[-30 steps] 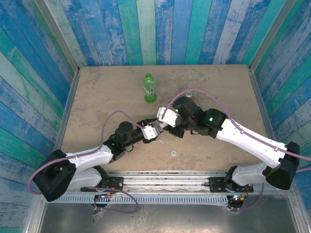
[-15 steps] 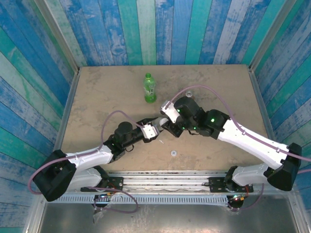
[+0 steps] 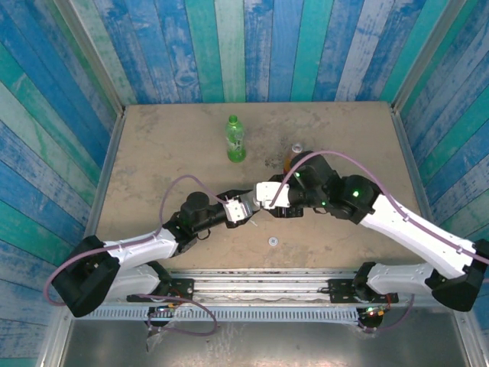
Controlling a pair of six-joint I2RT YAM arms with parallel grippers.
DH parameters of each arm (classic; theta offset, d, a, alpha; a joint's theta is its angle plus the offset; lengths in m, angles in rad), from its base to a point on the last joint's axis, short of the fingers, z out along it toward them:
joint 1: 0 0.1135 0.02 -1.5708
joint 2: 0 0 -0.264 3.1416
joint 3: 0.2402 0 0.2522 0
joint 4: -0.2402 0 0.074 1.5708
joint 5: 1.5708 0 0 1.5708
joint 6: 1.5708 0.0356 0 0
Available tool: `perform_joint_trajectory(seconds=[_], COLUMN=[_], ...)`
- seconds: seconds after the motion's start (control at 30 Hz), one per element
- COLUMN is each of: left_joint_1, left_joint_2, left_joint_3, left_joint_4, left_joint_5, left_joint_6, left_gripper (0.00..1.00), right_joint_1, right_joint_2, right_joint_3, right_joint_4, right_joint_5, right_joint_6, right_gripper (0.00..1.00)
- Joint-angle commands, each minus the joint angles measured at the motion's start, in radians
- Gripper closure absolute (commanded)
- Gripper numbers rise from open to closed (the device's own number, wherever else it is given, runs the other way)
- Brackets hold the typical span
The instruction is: Screw on the bottle caps
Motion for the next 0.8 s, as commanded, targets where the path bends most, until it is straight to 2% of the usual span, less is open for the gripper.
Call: perform_joint_trajectory(seconds=[0.0,0.4,0.77], left_joint_1=[-0.003,-0.002,-0.002], left_joint_2=[0.004,-0.006,-0.009], left_joint_3=[0.027,0.025,0.023], left_joint_4=[-0.006,-0.008,-0.004], left_joint_5=[0.027,0.034,0.028], left_joint_6=[0.003,0.002,0.000], left_gripper=[0.67,0.66,0.67], right_joint_1=[-0.001,0.000,0.000], right_joint_2=[0.040,0.108,0.137], right_joint_3=[0.035,0.050,0.077], right_joint_4=[-0.059,-0.074,-0.110], right_joint_5=[-0.008,0.008,-0.004], right_joint_6=[-0.111,-0.127,-0.082], right_gripper=[0.41,0.48,0.68])
